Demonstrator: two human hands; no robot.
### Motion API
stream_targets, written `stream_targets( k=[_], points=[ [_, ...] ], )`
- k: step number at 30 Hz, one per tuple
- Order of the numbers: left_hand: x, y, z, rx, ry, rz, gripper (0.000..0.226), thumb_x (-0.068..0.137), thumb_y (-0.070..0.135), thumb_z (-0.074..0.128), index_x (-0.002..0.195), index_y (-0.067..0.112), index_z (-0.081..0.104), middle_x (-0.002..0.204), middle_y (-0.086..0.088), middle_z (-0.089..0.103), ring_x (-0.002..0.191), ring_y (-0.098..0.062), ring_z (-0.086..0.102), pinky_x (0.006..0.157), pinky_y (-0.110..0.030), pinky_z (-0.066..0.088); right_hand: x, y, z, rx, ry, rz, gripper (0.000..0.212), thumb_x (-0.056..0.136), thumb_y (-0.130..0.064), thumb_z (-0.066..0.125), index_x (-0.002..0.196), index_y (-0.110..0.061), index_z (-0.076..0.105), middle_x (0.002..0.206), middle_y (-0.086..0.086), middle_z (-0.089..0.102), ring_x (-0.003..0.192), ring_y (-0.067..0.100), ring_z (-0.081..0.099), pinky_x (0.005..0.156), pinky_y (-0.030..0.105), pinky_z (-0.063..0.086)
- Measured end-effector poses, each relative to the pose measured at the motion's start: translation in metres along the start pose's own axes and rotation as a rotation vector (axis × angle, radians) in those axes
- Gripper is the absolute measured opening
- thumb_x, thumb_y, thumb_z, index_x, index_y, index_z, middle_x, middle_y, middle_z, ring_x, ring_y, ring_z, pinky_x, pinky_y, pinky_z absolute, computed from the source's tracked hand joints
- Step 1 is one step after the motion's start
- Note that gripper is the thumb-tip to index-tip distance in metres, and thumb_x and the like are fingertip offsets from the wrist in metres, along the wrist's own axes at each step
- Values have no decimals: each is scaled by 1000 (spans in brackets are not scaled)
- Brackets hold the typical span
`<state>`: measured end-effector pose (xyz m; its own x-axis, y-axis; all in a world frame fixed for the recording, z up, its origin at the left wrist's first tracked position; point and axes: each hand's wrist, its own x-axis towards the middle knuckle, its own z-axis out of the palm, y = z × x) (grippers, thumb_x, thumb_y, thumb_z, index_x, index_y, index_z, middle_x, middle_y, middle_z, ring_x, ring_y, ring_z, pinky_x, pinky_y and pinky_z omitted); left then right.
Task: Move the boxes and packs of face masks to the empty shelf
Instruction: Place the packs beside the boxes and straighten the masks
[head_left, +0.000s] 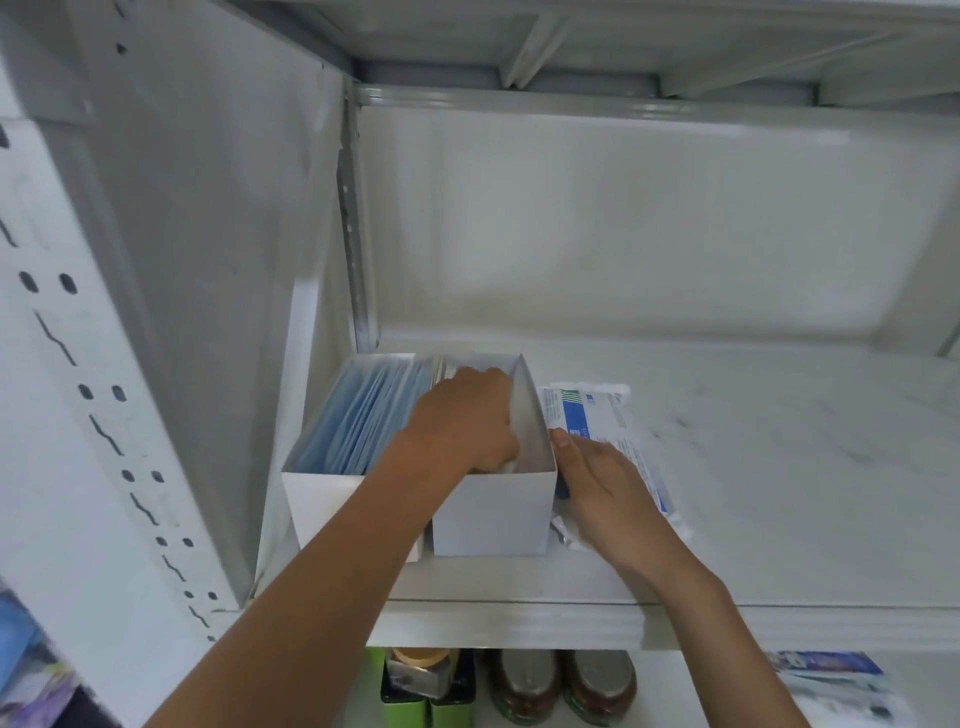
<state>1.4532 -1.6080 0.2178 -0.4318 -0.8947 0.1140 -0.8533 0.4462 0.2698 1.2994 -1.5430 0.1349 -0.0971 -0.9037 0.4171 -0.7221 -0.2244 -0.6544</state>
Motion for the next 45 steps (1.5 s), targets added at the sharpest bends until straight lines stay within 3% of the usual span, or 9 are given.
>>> stream_targets(
  k=[6, 10, 14, 19, 25, 29, 33, 41, 45],
  points=[
    [-7, -16, -16, -319, 121, 40, 20, 84, 28, 74, 97, 28, 60, 93, 11, 51, 87, -12, 51, 64, -21, 35, 2, 4, 1, -14, -12, 5, 64, 107, -45, 24, 72, 1, 50, 70, 11, 60, 73, 21, 57, 79, 36, 46],
    [-17, -13, -8, -137, -63, 209, 35, 101, 47, 50, 134, 33, 52, 123, 7, 58, 101, -12, 58, 81, -27, 48, 1, 8, 2, 20, -16, 29, 63, 107, -49, 23, 72, -7, 54, 70, 6, 62, 74, 17, 58, 78, 32, 46],
    [-25, -17, -7, 114, 348, 311, 42, 105, 44, 35, 144, 34, 47, 144, 2, 52, 124, -22, 54, 98, -45, 50, 4, 14, 5, 11, -17, 33, 66, 106, -51, 24, 69, -4, 53, 67, 4, 60, 71, 12, 56, 71, 25, 41],
    [-20, -22, -2, 93, -96, 196, 33, 106, 37, 36, 118, 24, 64, 126, -3, 67, 109, -23, 62, 94, -41, 50, 5, 16, 7, 43, 8, 14, 66, 103, -57, 24, 65, -10, 51, 63, 2, 58, 69, 10, 55, 66, 14, 37],
    [-16, -14, 3, -19, 221, 290, 44, 104, 41, 45, 147, 32, 45, 151, 4, 48, 133, -21, 49, 108, -43, 42, 4, 17, 8, 68, -7, 37, 62, 96, -65, 18, 64, -25, 53, 66, -5, 60, 74, 5, 56, 67, 14, 34],
    [-15, -12, 6, -45, -39, 248, 34, 105, 40, 40, 133, 28, 56, 136, 2, 62, 117, -24, 61, 97, -44, 53, 3, 18, 9, 87, -7, 47, 50, 98, -62, 21, 63, -42, 51, 73, -11, 64, 79, 9, 59, 76, 26, 40],
    [-14, -24, 3, 48, -42, 133, 37, 104, 41, 41, 132, 26, 59, 131, -1, 66, 113, -22, 62, 97, -42, 52, 2, 17, 8, 40, -54, 60, 41, 99, -63, 18, 69, -49, 43, 91, -2, 65, 99, 27, 59, 98, 50, 44],
    [4, -2, 7, 191, -105, 137, 50, 99, 60, 31, 129, 31, 59, 125, -4, 54, 101, -22, 54, 85, -40, 42, -1, 17, 9, 92, -41, 92, 35, 97, -64, 19, 75, -52, 44, 96, -11, 59, 109, 29, 60, 105, 52, 42],
    [14, 0, 15, 112, -171, 12, 66, 85, 70, 26, 120, 22, 57, 138, -7, 49, 123, -28, 46, 107, -52, 28, 0, 14, 10, 101, -17, 102, 37, 95, -63, 17, 79, -50, 48, 95, -13, 65, 101, 16, 61, 102, 44, 44]
  ],
)
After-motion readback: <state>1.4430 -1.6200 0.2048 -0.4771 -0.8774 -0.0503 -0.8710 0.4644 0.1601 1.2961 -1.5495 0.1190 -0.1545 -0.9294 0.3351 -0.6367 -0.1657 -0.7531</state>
